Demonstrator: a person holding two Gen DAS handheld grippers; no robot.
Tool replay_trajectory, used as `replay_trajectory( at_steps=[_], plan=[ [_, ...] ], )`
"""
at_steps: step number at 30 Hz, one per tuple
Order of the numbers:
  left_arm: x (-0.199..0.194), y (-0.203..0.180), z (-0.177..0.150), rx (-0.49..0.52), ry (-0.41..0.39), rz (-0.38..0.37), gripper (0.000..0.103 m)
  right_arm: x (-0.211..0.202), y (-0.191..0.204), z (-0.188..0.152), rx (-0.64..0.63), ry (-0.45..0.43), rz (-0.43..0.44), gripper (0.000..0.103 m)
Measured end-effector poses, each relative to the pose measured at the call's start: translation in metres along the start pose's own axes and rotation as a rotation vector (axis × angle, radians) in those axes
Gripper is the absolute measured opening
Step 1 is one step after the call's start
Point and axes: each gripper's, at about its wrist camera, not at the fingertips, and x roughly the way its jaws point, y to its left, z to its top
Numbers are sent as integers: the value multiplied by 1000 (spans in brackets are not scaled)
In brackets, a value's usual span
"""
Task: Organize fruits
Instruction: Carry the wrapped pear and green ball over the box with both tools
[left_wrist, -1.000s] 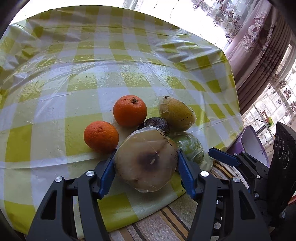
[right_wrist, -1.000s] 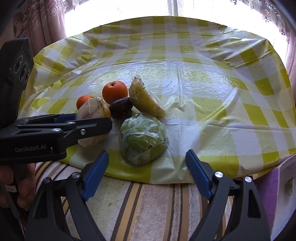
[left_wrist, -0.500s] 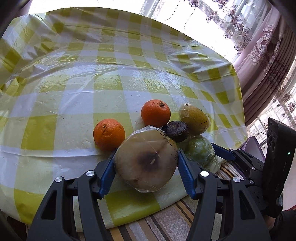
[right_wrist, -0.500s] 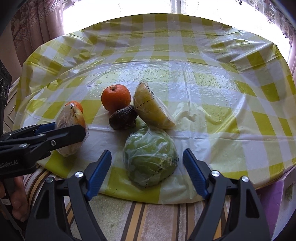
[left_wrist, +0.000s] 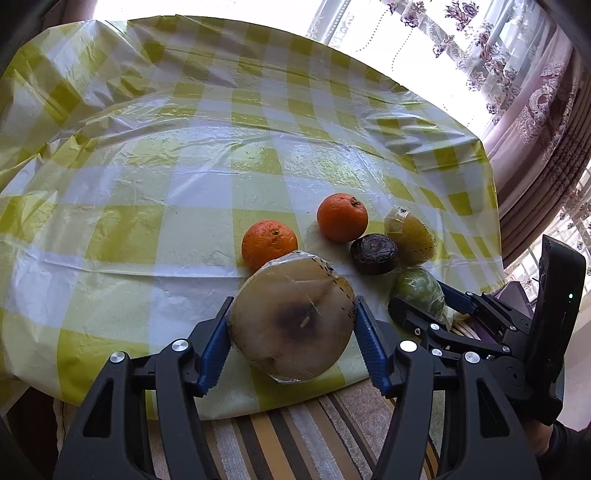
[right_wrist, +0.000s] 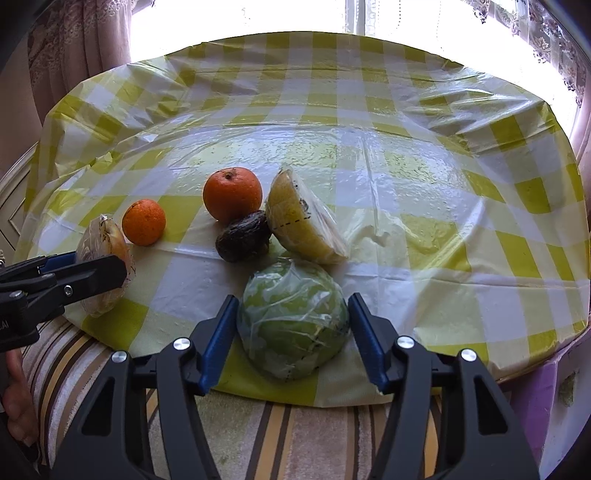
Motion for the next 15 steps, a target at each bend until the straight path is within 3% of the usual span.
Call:
replay_trajectory(
  at_steps=[15],
  plan=[
    [-32,-1,-20,-7,-22,99,59,-35,-7,-14,11,-57,2,61]
  ],
)
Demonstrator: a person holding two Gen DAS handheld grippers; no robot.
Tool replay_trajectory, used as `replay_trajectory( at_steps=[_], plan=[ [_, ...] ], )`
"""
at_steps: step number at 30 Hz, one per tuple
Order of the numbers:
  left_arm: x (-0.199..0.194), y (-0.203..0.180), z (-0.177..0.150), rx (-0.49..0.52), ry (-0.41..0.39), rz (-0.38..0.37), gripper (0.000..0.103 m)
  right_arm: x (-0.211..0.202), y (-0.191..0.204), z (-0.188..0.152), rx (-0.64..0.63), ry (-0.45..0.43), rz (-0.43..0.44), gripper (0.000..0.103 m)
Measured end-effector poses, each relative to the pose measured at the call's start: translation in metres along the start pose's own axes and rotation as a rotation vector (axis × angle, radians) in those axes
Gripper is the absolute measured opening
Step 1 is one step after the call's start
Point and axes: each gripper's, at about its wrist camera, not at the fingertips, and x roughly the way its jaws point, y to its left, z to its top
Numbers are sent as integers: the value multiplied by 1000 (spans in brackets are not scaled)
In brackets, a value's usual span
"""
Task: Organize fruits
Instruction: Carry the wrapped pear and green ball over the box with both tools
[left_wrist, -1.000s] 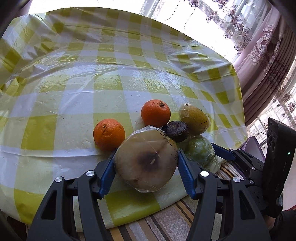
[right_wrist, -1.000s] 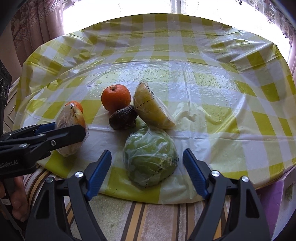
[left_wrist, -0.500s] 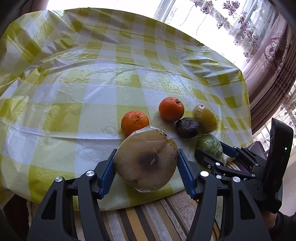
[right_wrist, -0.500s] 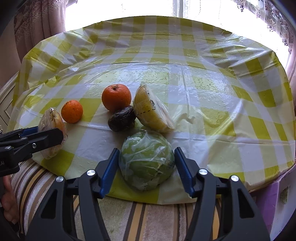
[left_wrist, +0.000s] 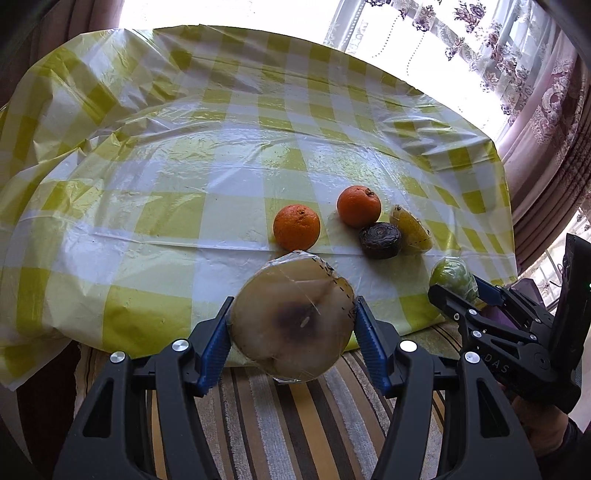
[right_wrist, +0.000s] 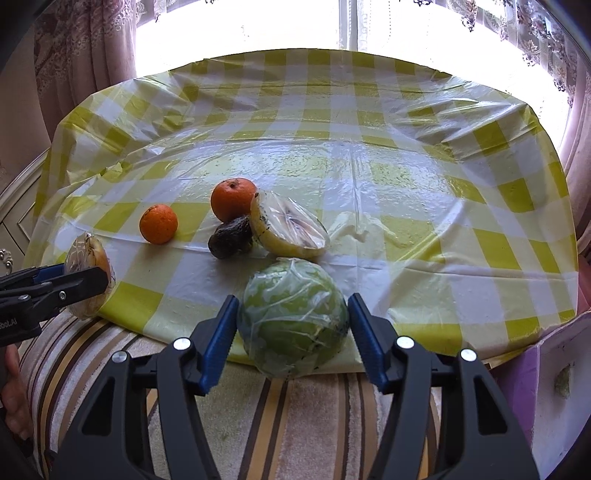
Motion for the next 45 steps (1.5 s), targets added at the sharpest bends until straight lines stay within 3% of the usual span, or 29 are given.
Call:
replay_trajectory(
  at_steps=[9,19,26,32,39,45],
  plan=[
    [-27,-13,1,25,-42,23,59,-30,-24,-15,56,-12,-1,61],
    [-49,-67,5,121,-74,-2,59,-64,-62,-35,110,-29,-32,61],
    [-44,-130,-7,207,-43,-64,59,-84,-98,-51,166,-31,-66,61],
    [-29,-204,-32,312,20,-162,59,-107,-131,-68,212,-30,-113,61],
    [-10,-277,-64,413,100,-259,59,-127,-180,-92,290,-25,-206,60],
    [8,-318,-79,486,137,-289,59,-137,-226,-117,364,-5,-302,60]
  ],
)
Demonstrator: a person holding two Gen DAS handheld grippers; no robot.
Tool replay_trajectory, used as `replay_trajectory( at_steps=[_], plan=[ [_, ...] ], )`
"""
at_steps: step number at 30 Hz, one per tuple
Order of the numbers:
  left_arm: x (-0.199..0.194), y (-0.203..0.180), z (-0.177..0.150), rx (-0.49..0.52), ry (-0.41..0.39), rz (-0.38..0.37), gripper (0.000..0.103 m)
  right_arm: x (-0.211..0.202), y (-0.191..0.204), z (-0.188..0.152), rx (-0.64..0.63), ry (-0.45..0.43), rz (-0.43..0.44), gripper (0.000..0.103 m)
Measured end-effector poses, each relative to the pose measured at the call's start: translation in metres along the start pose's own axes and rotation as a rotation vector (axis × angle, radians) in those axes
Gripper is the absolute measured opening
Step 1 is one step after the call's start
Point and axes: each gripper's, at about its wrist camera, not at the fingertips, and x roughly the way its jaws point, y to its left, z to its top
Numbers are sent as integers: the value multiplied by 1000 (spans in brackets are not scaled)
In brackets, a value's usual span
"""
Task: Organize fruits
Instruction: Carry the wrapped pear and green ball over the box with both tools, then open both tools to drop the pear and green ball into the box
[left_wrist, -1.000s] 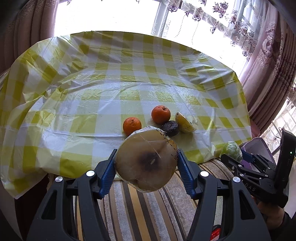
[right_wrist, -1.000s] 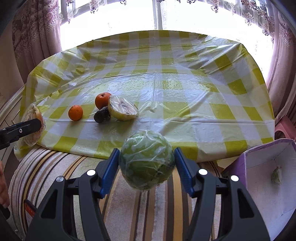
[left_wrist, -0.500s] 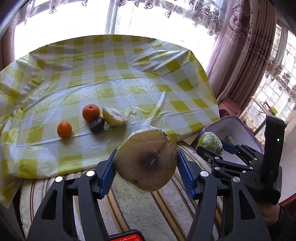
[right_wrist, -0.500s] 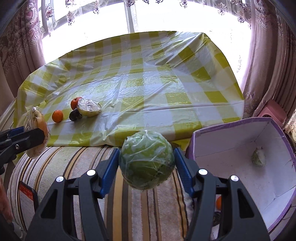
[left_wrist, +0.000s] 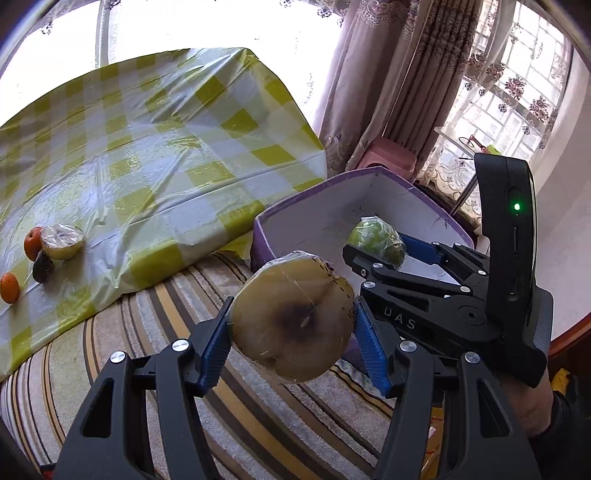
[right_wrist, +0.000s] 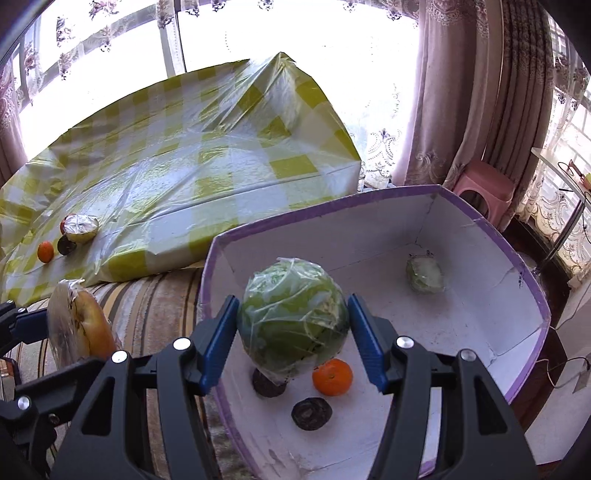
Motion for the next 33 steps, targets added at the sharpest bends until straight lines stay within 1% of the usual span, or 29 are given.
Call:
replay_trajectory(
  at_steps=[5,8,14,20,24,27,33],
  plan=[
    [23,-19,3,28,39,-17,59,7,-40,-6,50,15,-82,60],
    [36,-36,0,66,58,-23,59,12,-63,-9,81,29,-131,61],
    [61,-62,-4,149,100,-25,59,23,-94,-19,121,62,-190,60],
    [77,-85,-12,247,131,-30,59,40,-100,-28,125,114,-214,61],
    [89,-94,-18,284,169,-39,59,48,-101,-34,123,143,-223,61],
    [97,-97,-24,295,198,-43,59,52,-101,-36,109,153,-236,61],
    [103,-99,-25,312,200,-33,59,59,-97,-37,71,174,-265,62]
  ],
)
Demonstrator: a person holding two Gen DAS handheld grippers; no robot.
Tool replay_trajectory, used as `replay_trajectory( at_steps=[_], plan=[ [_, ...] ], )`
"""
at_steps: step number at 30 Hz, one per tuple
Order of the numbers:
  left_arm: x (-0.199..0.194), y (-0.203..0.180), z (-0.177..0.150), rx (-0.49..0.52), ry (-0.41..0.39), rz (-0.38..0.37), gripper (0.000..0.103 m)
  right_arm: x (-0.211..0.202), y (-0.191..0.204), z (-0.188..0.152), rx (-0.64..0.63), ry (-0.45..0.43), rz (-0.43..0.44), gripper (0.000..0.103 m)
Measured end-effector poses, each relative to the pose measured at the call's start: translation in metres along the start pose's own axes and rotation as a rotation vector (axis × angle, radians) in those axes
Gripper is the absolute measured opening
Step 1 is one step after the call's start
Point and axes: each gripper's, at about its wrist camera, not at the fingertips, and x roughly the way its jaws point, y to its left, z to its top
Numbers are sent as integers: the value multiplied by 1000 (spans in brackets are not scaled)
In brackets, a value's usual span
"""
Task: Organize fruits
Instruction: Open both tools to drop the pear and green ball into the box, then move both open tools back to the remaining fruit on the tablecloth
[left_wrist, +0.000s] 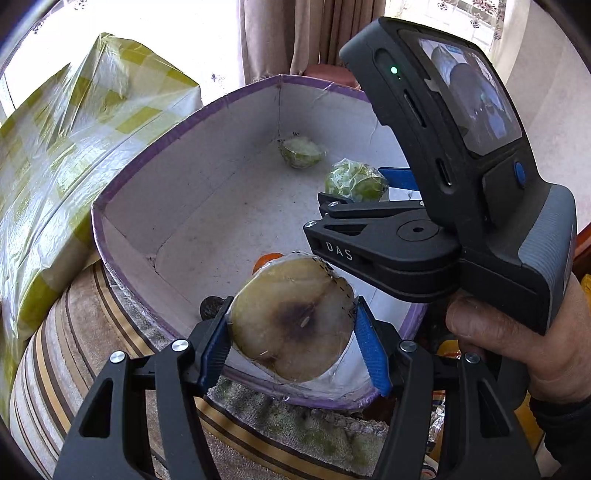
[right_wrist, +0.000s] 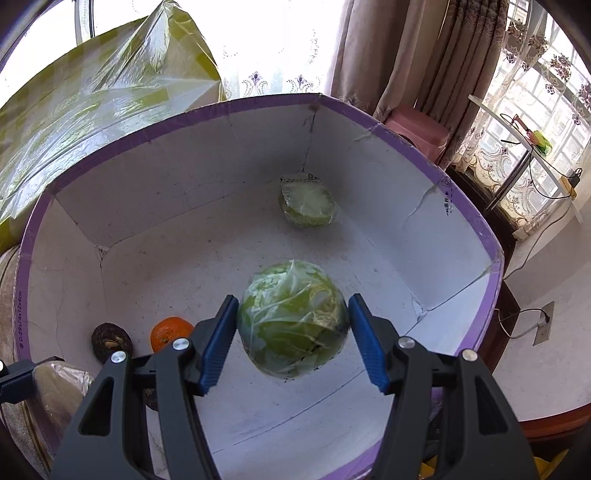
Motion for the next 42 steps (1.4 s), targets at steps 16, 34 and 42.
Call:
replay_trajectory(
  at_steps=[16,34,42],
  plan=[
    [-14,0,0,-15,-52,18,77,-13,-5,6,33,-34,-14,75],
    [-123,93,-29,-95,-255,336,87,-73,70,45,-78,-191,118,79],
    [-179,213,-77,-248,-308,551,87,-105,172,75,-278,-355,300,79]
  ],
)
